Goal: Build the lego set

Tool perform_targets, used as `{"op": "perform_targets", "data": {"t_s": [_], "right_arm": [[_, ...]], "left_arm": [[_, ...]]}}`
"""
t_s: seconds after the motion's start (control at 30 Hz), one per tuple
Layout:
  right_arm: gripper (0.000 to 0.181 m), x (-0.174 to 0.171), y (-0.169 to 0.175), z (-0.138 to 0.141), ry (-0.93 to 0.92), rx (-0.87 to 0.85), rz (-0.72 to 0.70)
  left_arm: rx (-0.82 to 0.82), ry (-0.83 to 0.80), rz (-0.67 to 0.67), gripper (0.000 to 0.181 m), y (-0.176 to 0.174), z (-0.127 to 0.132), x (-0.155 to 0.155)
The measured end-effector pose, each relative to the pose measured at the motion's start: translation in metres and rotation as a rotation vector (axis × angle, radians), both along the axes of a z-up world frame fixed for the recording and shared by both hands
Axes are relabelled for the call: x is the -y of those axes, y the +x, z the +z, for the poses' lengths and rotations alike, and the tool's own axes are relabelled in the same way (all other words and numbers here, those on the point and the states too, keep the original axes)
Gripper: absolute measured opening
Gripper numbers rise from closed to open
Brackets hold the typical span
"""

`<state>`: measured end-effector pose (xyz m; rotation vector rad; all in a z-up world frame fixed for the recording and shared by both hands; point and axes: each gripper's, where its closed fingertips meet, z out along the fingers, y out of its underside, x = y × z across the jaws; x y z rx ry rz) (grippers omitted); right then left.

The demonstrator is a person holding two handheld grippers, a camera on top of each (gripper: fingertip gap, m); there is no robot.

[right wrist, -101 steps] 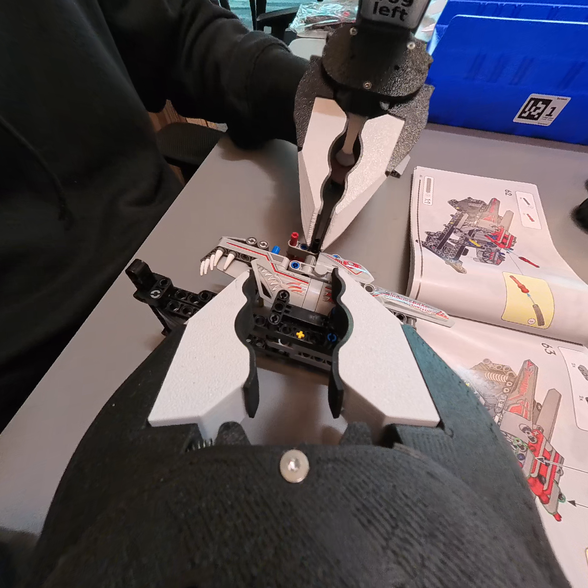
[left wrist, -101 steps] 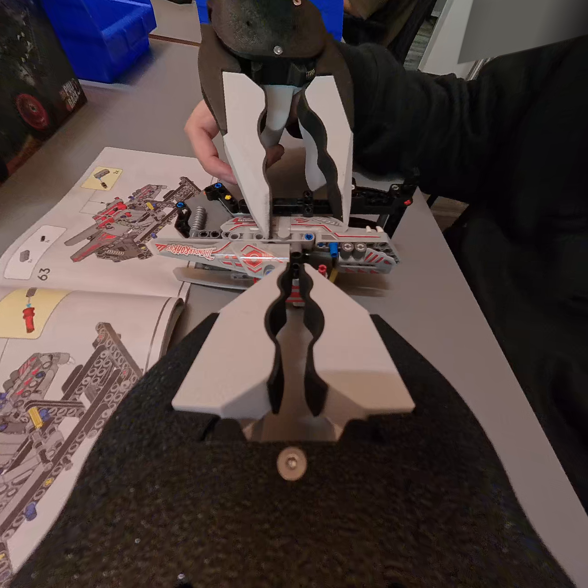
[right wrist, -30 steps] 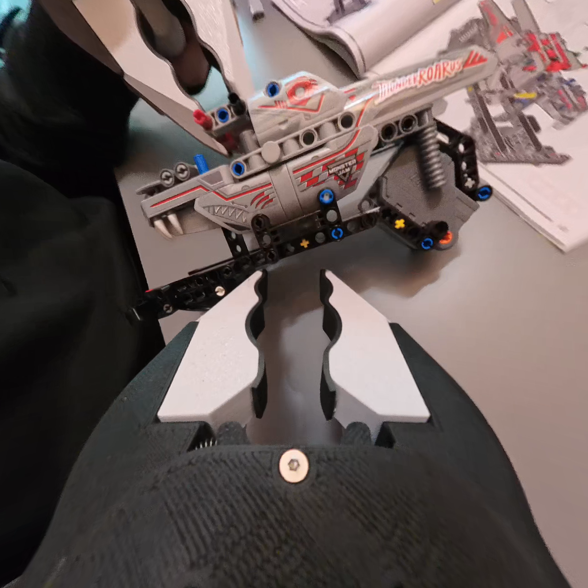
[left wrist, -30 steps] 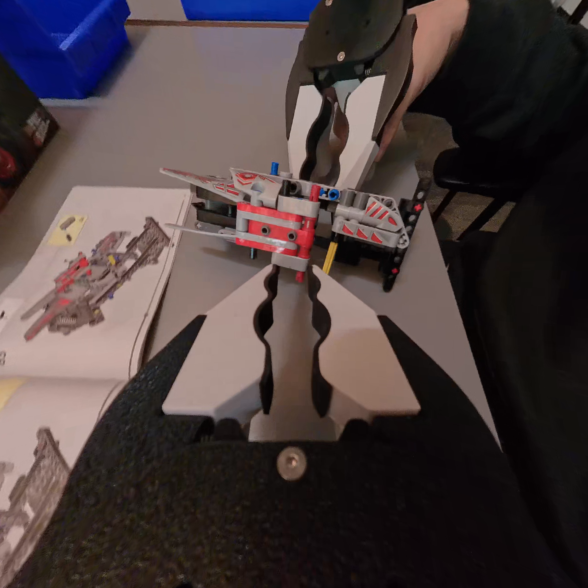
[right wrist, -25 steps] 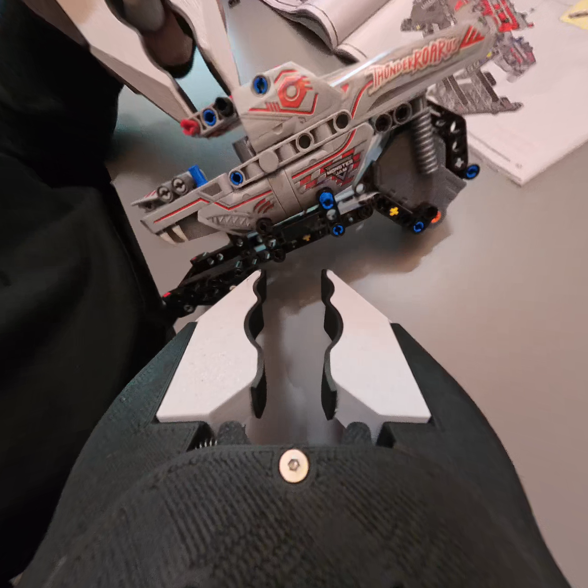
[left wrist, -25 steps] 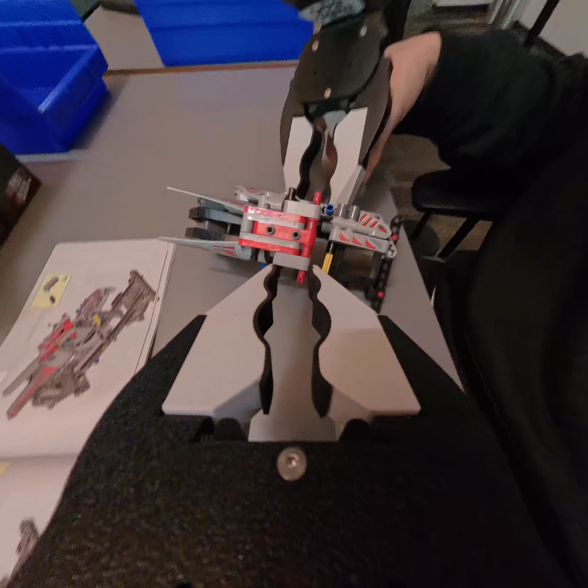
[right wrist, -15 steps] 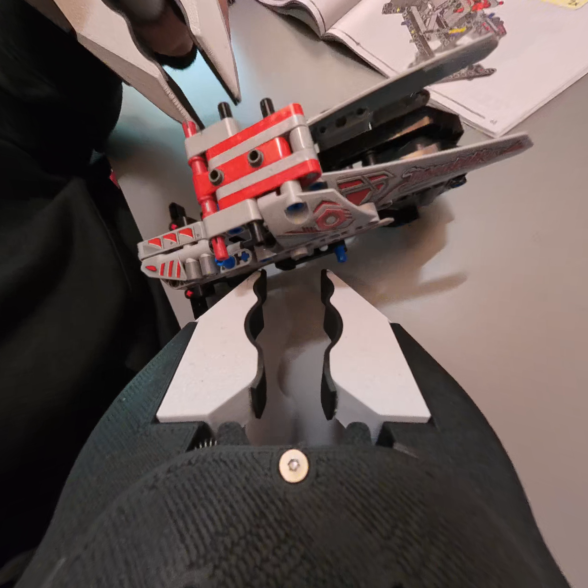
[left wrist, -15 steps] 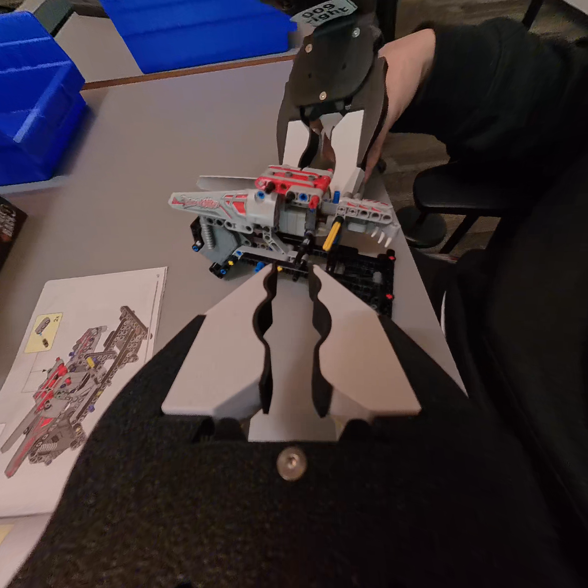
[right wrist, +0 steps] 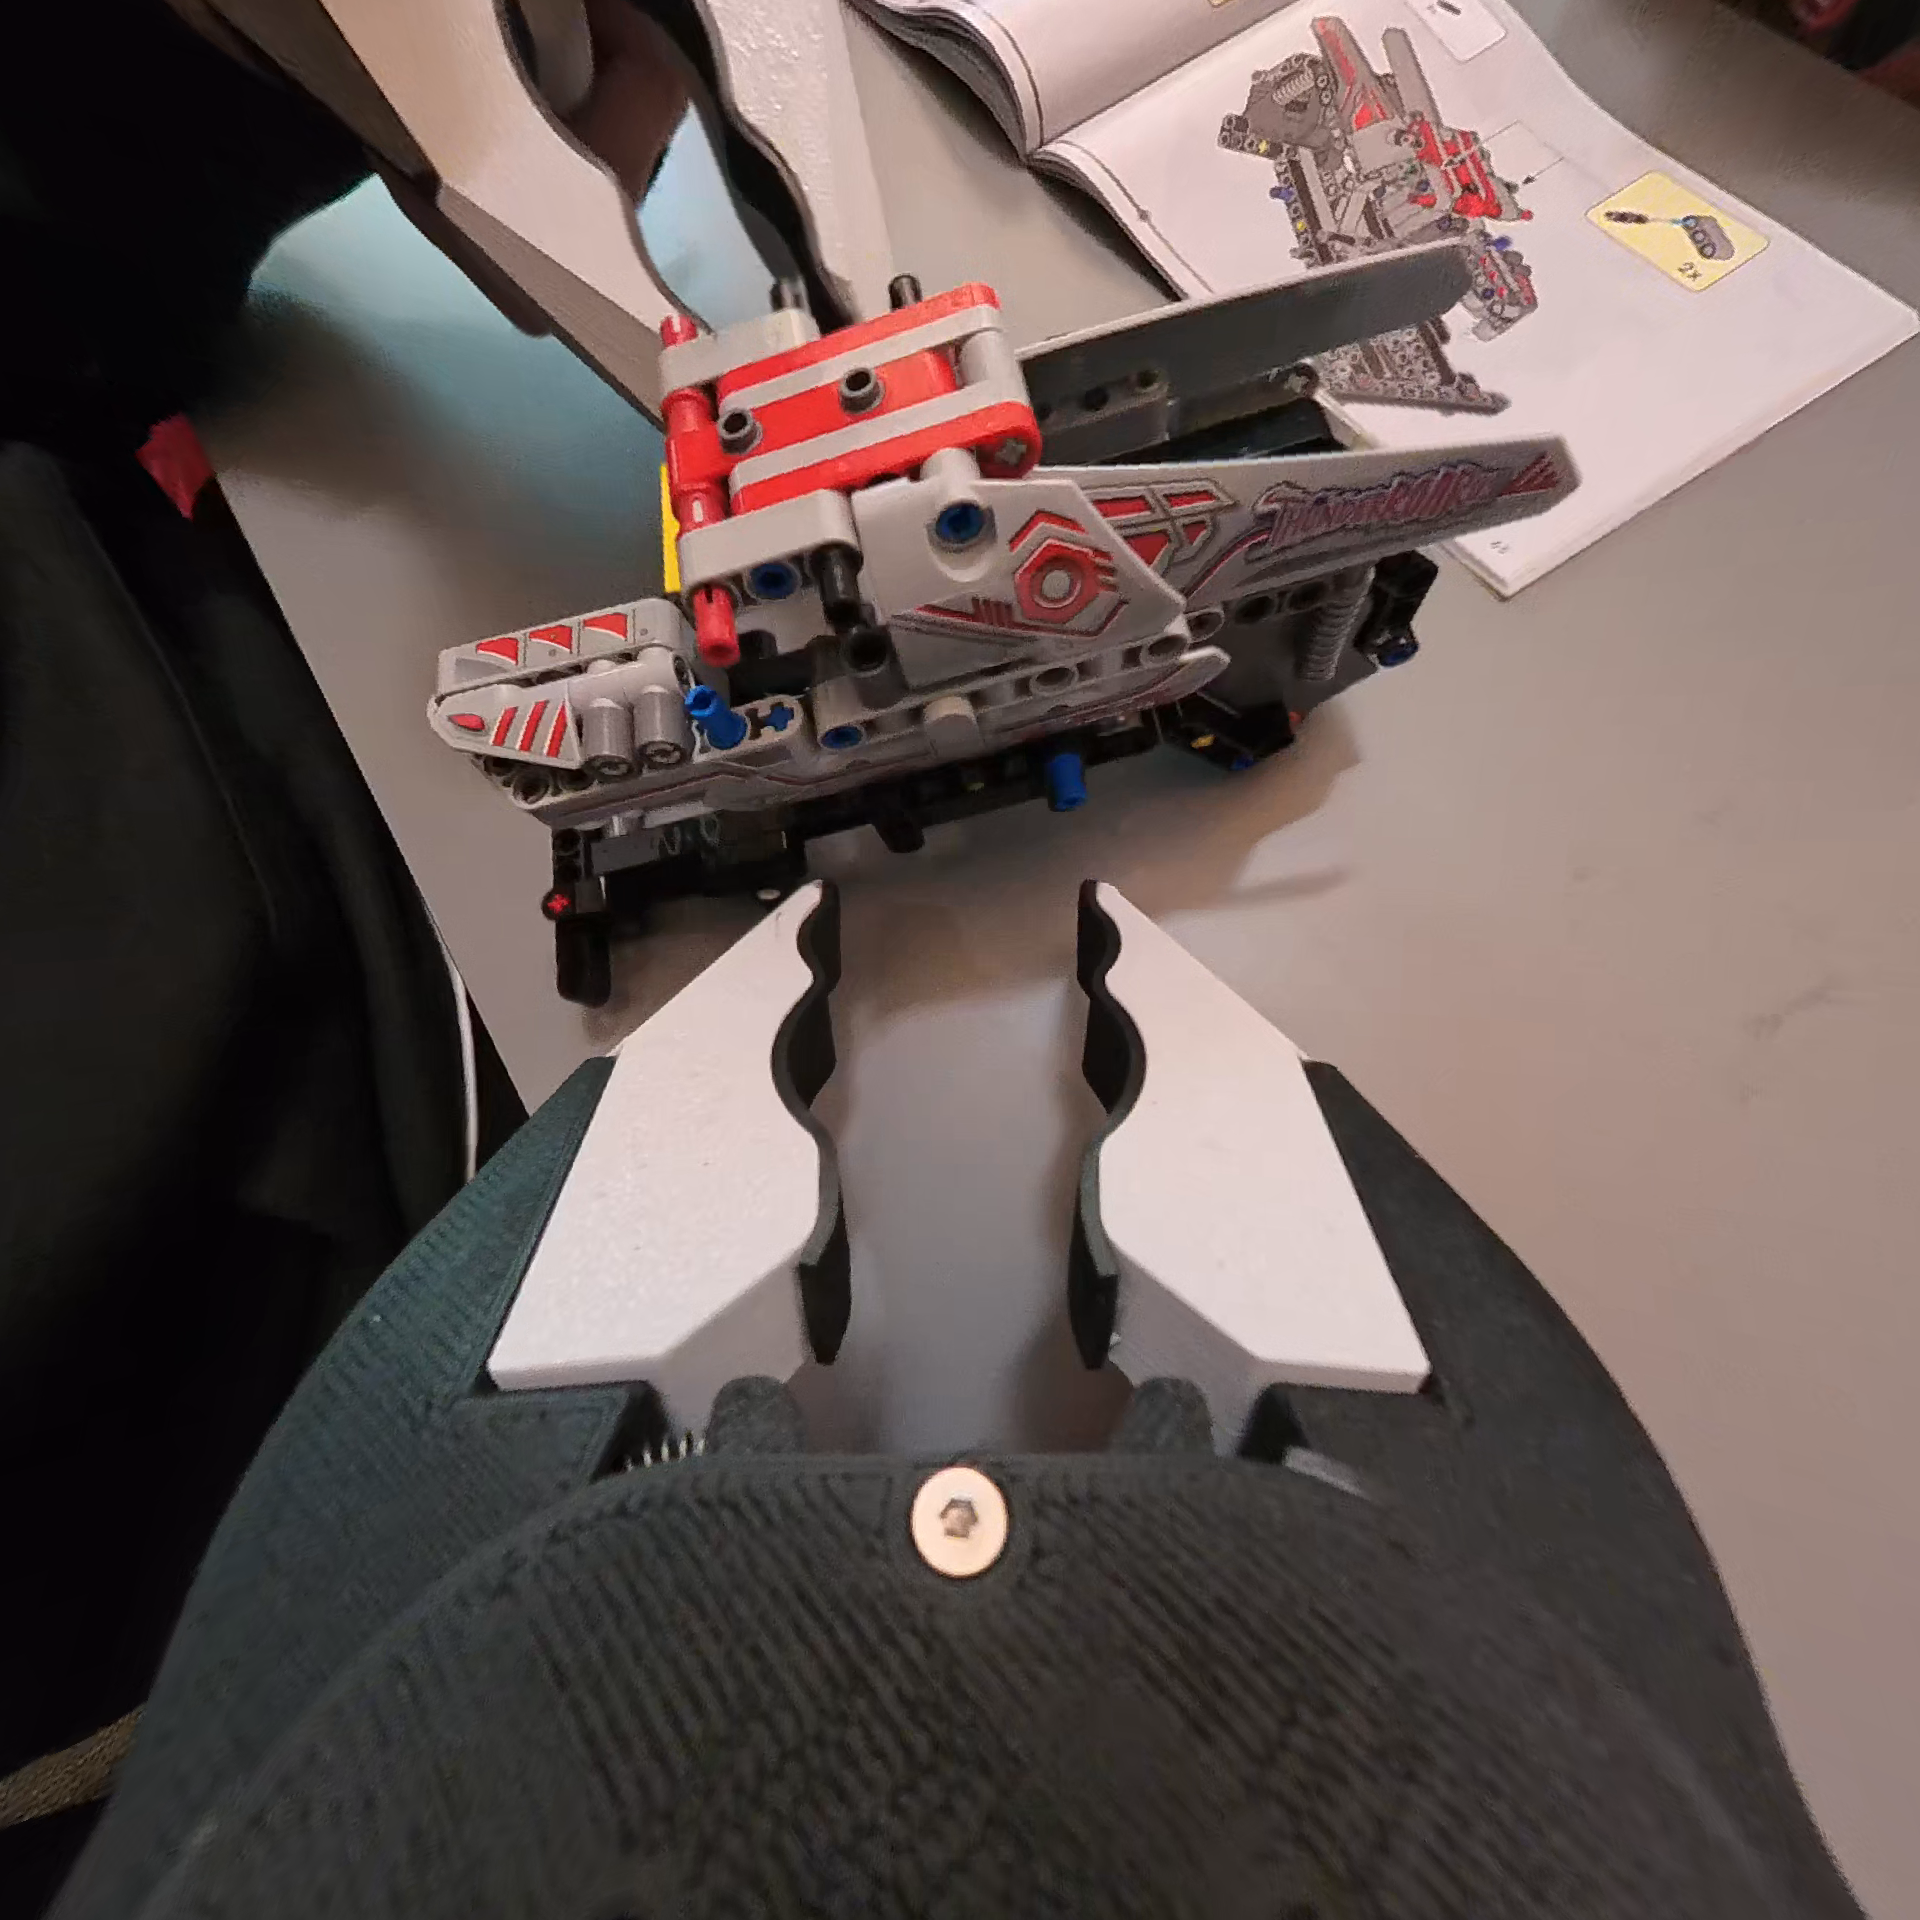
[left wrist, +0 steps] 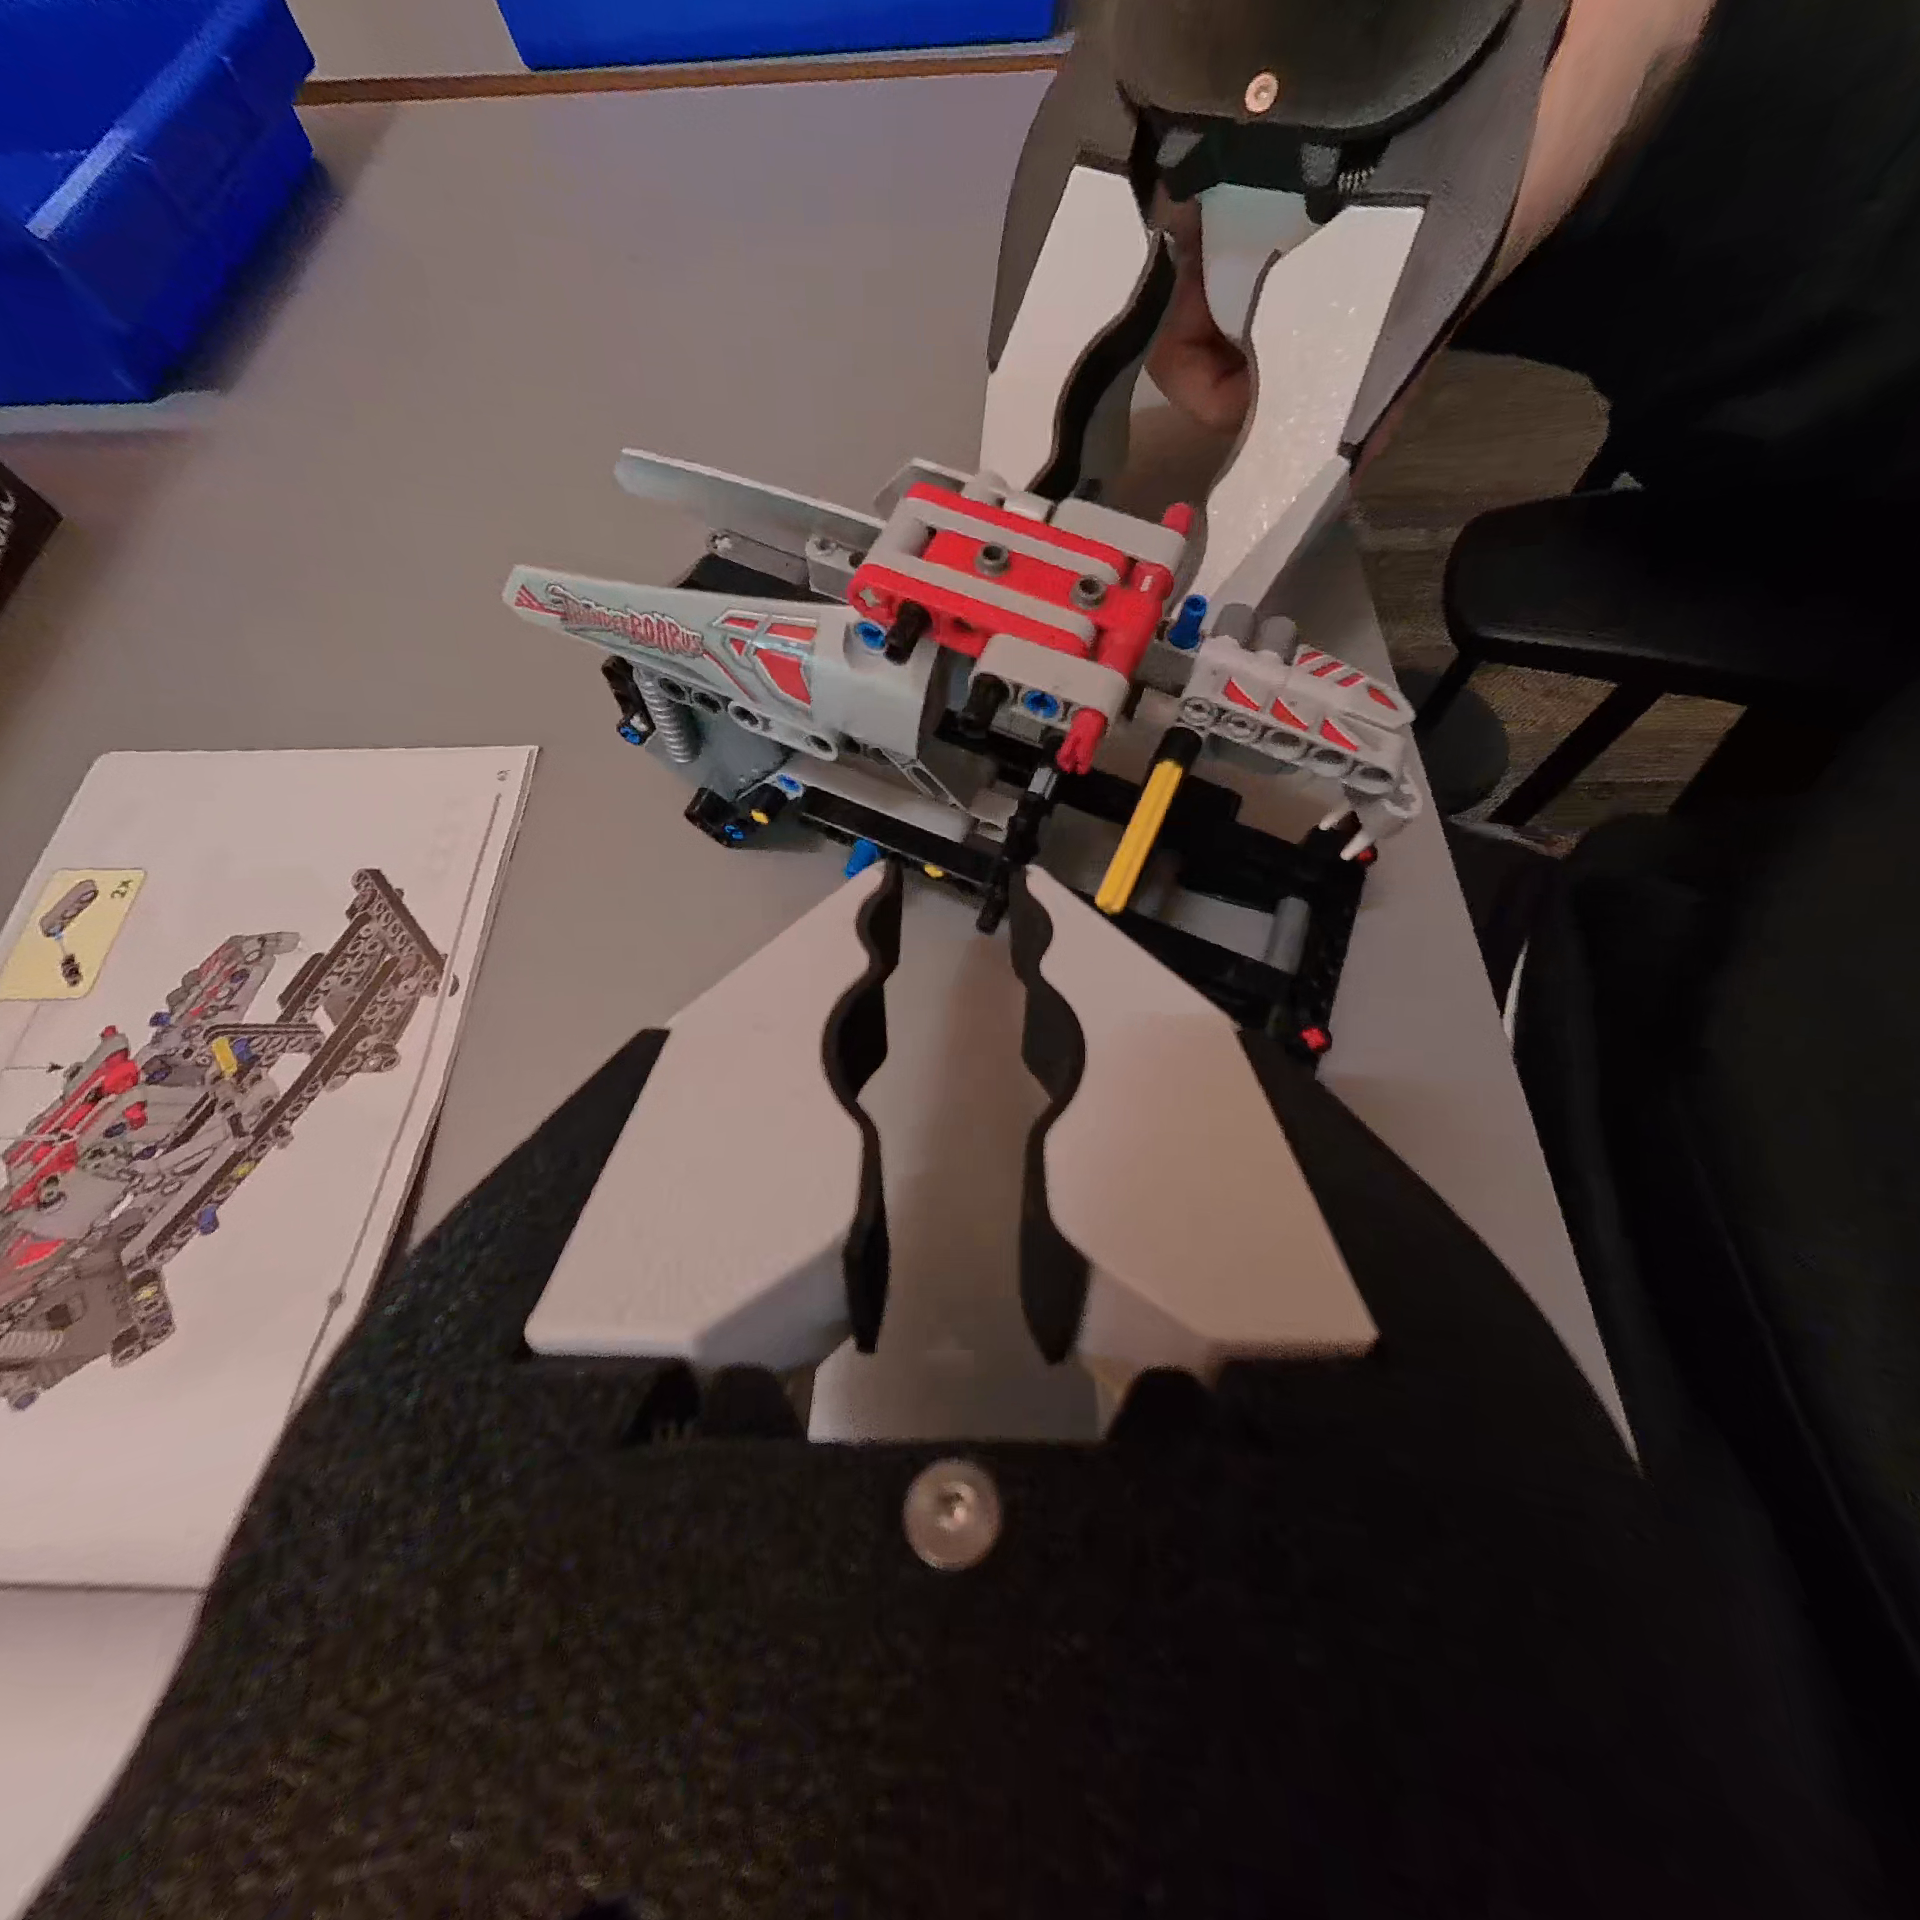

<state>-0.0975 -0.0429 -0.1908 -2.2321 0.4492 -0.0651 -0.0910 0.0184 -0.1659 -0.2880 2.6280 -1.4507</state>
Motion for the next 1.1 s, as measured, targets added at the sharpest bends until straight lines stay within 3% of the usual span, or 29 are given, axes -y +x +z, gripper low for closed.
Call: {"op": "perform_targets", "data": {"t_s": [0.03, 0.23, 0.43, 0.67, 0.87, 0.93, 1.0, 1.1], "right_arm": [[0.044, -0.002, -0.002, -0.001, -0.001, 0.000, 0.006], [0.051, -0.004, -0.012, 0.003, -0.016, 0.023, 0.033], [0.059, -0.017, -0.014, 0.015, 0.107, 0.046, 0.001], [0.058, -0.003, 0.011, 0.007, 0.049, 0.153, -0.090], [0.055, 0.021, 0.053, 0.007, 0.034, 0.194, -0.191], [0.053, 0.027, 0.071, 0.009, 0.037, 0.217, -0.223], [0.064, 0.039, 0.090, 0.009, 0.034, 0.225, -0.299], [0.065, 0.055, 0.091, 0.009, 0.023, 0.200, -0.346]], "left_arm": [[-0.005, -0.005, 0.001, 0.018, 0.000, 0.000, 0.000], [-0.026, 0.001, 0.041, 0.018, 0.001, -0.009, -0.001], [-0.049, -0.004, 0.049, 0.014, 0.001, -0.015, 0.013], [-0.064, -0.026, 0.052, 0.014, 0.025, -0.015, 0.039], [-0.088, -0.036, 0.123, 0.018, 0.071, -0.020, 0.055], [-0.110, -0.036, 0.187, 0.025, 0.083, -0.020, 0.050], [-0.084, -0.007, 0.231, 0.033, 0.086, -0.019, 0.035], [0.053, 0.118, 0.342, 0.036, 0.102, -0.017, -0.017]]}}
